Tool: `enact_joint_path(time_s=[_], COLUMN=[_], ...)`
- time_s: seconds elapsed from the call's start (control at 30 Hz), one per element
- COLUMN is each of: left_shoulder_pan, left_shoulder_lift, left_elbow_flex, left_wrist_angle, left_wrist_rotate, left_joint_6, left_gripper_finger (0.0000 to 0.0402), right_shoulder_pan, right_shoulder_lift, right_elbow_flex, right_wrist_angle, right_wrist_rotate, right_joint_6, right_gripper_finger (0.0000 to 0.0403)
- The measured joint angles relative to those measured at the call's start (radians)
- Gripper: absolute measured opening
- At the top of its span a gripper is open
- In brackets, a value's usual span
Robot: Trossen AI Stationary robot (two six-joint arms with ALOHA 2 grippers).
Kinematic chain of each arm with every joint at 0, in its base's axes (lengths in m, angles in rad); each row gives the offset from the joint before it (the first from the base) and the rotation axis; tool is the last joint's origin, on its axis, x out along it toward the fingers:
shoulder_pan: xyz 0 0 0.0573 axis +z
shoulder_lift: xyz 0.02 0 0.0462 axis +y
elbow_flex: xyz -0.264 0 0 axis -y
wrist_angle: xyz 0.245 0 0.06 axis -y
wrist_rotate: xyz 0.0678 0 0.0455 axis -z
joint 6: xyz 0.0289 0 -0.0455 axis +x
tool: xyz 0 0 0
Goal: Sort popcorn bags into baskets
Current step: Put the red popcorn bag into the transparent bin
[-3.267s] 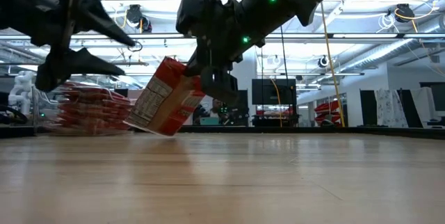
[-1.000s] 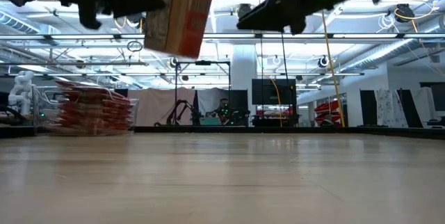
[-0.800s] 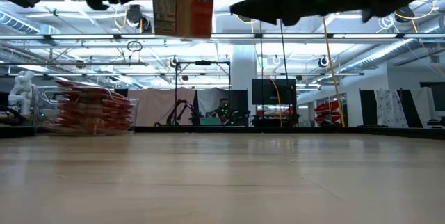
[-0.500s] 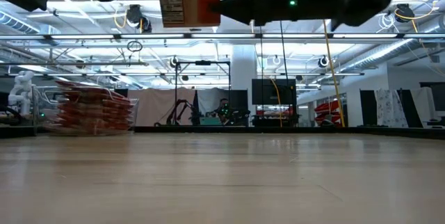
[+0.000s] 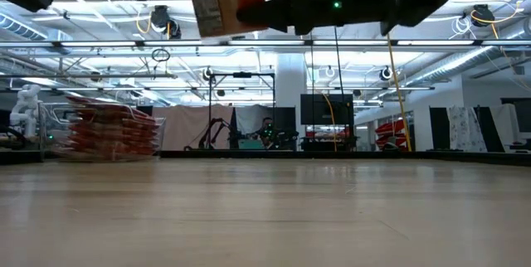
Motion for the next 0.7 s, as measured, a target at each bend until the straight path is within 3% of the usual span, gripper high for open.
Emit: enact_joint_path(time_s=[0.17, 0.37, 0.47, 0.6, 0.7], left_shoulder_pan=[-0.095, -0.196, -0.202, -0.177, -0.151], left_shoulder_lift=[-0.007, -0.008, -0.001, 0.071, 0.159], left_elbow_flex=[0.0, 0.101, 0.226, 0.419, 0.539], left_wrist_angle=[-0.009, -0.111, -0.347, -0.692, -0.802], left_wrist_rotate=[-0.28, -0.513, -0.528, -0.509, -0.458], left_joint_6=[0.033, -0.057, -0.181, -0.333, -0.368], left_gripper_finger=[0.0138, 0.0254, 0.0267, 0.0252, 0.0238], right_shoulder_pan=[0.002, 0.002, -0.005, -0.025, -0.042], right_shoulder_lift=[-0.101, -0.22, -0.242, -0.238, -0.234], right_elbow_flex=[0.0, -0.001, -0.001, -0.001, -0.001], right_wrist_angle=[-0.206, -0.496, -0.561, -0.588, -0.595], right_wrist_rotate=[0.089, 0.203, 0.254, 0.283, 0.282], right_joint_6=[-0.03, -0.15, -0.173, -0.168, -0.161], right_gripper_finger=[0.0032, 0.0008, 0.001, 0.0012, 0.0011])
